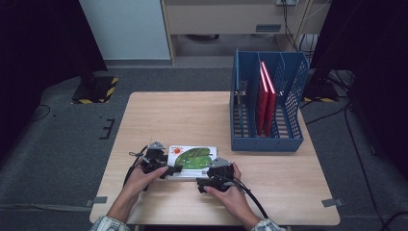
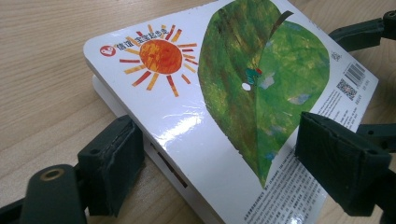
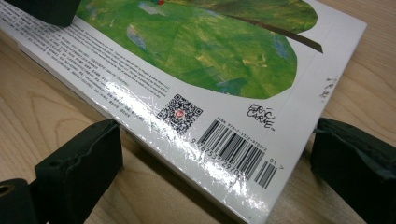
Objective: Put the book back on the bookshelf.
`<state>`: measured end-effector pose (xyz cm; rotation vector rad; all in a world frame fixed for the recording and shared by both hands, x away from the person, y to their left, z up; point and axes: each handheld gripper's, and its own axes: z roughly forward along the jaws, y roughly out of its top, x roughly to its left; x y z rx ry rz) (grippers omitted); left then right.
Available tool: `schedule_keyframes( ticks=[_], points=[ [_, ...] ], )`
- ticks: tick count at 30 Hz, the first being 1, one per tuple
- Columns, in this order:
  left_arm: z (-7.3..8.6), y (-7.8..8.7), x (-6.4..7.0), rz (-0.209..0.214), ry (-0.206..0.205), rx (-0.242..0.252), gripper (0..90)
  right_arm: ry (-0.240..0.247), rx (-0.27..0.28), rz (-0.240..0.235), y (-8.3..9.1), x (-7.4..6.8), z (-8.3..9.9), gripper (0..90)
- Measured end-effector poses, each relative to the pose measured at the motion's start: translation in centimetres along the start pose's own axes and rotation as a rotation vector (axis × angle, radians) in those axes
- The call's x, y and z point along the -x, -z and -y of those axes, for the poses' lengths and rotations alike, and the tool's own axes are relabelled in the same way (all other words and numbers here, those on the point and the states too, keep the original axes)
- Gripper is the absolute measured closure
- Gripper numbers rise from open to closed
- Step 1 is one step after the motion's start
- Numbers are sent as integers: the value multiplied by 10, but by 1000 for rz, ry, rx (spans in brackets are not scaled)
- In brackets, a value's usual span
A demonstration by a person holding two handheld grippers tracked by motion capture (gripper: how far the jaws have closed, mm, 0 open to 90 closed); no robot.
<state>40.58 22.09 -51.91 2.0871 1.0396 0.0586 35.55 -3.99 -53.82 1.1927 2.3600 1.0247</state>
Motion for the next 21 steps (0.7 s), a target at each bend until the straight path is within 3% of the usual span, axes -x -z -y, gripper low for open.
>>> schedule_keyframes(
  ticks=[3,15,21],
  points=[
    [-1,1,1,36,20,22,203,-2,1,-2,0,0,0,27],
    [-1,-1,0,23,7,10,200,16,-6,-40,9,4,1,38],
    [-1,-1,0,24,5,11,200,20,56,-52,26,17,-7,61]
  ],
)
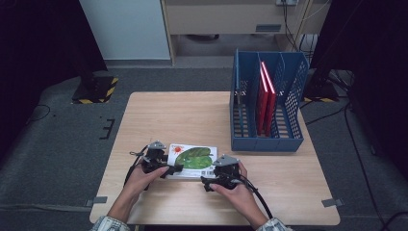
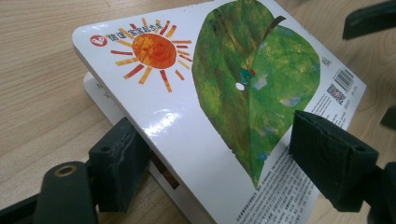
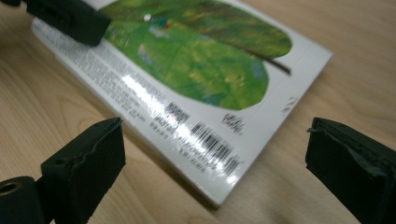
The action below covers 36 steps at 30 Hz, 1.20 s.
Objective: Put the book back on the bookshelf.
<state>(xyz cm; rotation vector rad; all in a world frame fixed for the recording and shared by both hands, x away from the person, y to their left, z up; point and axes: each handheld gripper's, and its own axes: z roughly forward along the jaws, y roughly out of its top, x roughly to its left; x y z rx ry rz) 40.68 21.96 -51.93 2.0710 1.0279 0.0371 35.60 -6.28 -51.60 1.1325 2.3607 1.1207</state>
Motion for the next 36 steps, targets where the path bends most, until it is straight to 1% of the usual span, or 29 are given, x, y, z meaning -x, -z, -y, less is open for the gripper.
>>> schedule_keyframes(
  ticks=[4,6,9,10,13,15,17,18,20,22,25,29,36],
  points=[
    [0,0,0,-2,-1,1,200,-12,7,1,-3,12,-4,74],
    [0,0,0,-2,-2,1,199,-15,4,-2,-6,16,-5,74],
    [0,-1,1,-2,-4,3,199,-24,4,7,-12,21,-7,80],
    [0,-1,1,-2,-4,3,199,-33,5,6,-14,21,-7,83],
    [0,-1,1,-4,-7,2,200,-53,-9,-6,-21,23,-6,77],
    [0,-1,1,-3,-8,2,199,-67,0,-27,-24,25,-6,77],
    [0,-1,1,-4,-13,1,200,-84,-1,-41,-25,25,-6,77],
    [0,-1,1,-3,-15,2,199,-77,4,-49,-26,25,-6,77],
    [0,-2,2,-2,-19,3,197,-103,0,-70,-28,25,-6,74],
    [0,-3,3,-3,-26,2,192,-110,3,-90,-30,24,-5,72],
    [-1,-3,3,-2,-25,0,187,-107,10,-88,-33,23,-6,39],
    [-1,-4,3,-1,-30,-4,186,-116,10,-94,-36,24,-6,12],
    [-2,-4,4,2,-29,-7,187,-126,7,-90,-36,23,-7,11]
  ],
)
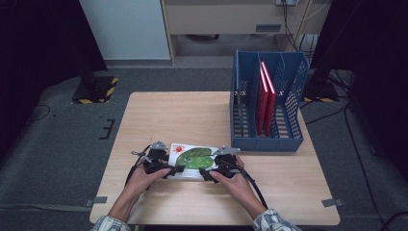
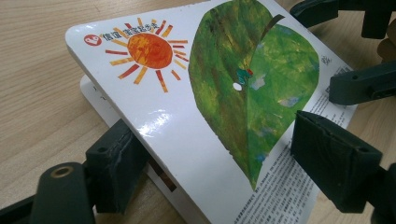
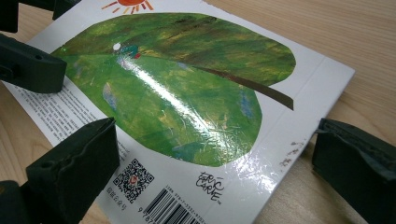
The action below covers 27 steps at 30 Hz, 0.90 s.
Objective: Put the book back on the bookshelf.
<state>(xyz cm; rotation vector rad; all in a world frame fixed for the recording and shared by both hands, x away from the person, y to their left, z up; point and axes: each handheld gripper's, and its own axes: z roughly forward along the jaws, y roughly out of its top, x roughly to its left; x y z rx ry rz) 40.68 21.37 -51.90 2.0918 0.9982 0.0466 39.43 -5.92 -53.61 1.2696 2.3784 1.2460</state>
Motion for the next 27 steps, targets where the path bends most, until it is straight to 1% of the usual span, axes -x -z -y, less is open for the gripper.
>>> schedule_keyframes(
  ticks=[3,5,8,10,11,13,14,16,20,22,23,24,27],
  points=[
    [-1,1,2,-1,-9,-1,189,2,0,0,0,0,0,6],
    [-2,0,3,1,-12,-4,188,15,1,1,1,0,0,5],
    [-1,-2,0,18,-5,-4,187,14,-1,4,0,-1,0,3],
    [-1,-2,0,21,-3,-5,187,19,0,4,1,0,-1,3],
    [-1,-2,1,19,-5,-6,188,17,-1,4,1,0,-1,6],
    [0,-2,2,25,-7,-4,194,32,-11,7,2,1,-1,8],
    [0,-2,2,25,-7,-4,201,29,-16,3,4,1,-1,14],
    [0,-3,6,30,-11,-6,215,41,-19,10,6,4,-1,14],
    [0,-2,5,33,-13,-5,254,19,-31,12,8,9,0,18],
    [2,-1,4,31,-10,0,271,26,-35,13,9,11,0,18],
    [2,-1,4,31,-11,-1,276,16,-38,11,9,11,1,16],
    [2,-1,4,32,-12,-2,281,11,-43,9,9,11,1,14],
    [2,0,4,35,-18,-4,296,18,-45,-13,8,15,1,5]
  ],
)
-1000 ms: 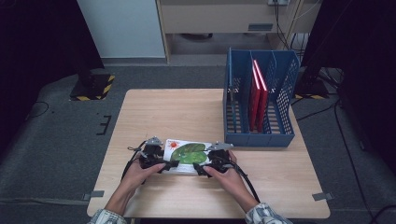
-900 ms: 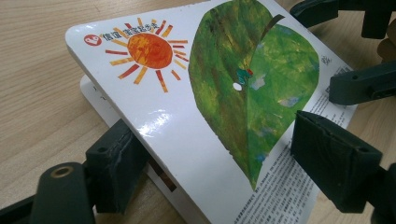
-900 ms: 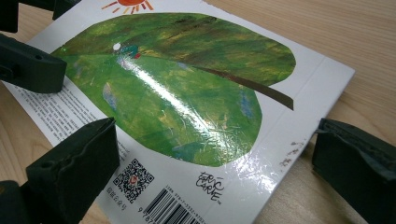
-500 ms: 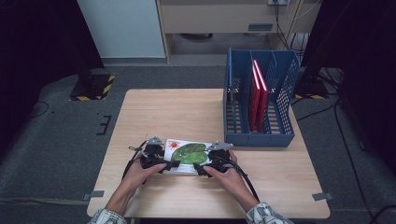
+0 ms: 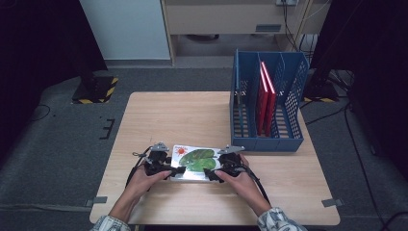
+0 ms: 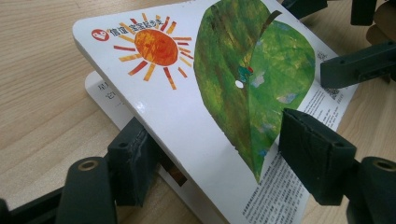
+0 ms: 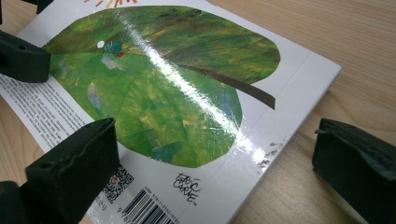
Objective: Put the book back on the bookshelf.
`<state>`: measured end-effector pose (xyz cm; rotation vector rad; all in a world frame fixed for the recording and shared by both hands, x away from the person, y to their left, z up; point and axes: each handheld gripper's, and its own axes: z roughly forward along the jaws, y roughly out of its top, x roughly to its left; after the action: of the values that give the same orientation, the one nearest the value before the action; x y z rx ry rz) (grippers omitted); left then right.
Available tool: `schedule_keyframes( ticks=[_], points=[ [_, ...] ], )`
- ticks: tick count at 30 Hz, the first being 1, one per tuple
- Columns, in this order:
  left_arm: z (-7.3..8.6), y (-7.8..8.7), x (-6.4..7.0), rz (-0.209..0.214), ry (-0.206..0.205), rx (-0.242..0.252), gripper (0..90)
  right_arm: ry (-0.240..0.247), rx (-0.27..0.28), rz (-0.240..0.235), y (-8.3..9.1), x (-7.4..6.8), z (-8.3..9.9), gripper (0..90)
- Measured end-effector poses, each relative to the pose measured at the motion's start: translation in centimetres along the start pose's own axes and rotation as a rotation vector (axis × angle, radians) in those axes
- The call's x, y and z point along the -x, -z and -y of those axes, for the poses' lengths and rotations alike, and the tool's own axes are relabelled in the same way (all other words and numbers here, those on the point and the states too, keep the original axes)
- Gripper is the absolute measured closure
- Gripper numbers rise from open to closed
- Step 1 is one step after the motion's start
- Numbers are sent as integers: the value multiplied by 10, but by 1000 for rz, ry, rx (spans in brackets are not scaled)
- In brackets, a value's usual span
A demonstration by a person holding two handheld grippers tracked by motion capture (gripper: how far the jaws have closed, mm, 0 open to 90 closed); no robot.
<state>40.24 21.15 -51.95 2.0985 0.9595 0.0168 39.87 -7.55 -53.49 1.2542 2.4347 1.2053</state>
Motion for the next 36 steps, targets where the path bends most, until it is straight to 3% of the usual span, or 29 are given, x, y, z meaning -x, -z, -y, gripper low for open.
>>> schedule_keyframes(
  ticks=[21,29,36],
  points=[
    [0,5,5,8,-51,8,372,-49,3,-21,1,7,-4,34],
    [-1,8,8,-1,-72,13,393,-9,10,2,5,4,-6,42],
    [-2,8,8,-3,-83,15,407,-42,3,-35,1,7,-6,23]
  ],
)
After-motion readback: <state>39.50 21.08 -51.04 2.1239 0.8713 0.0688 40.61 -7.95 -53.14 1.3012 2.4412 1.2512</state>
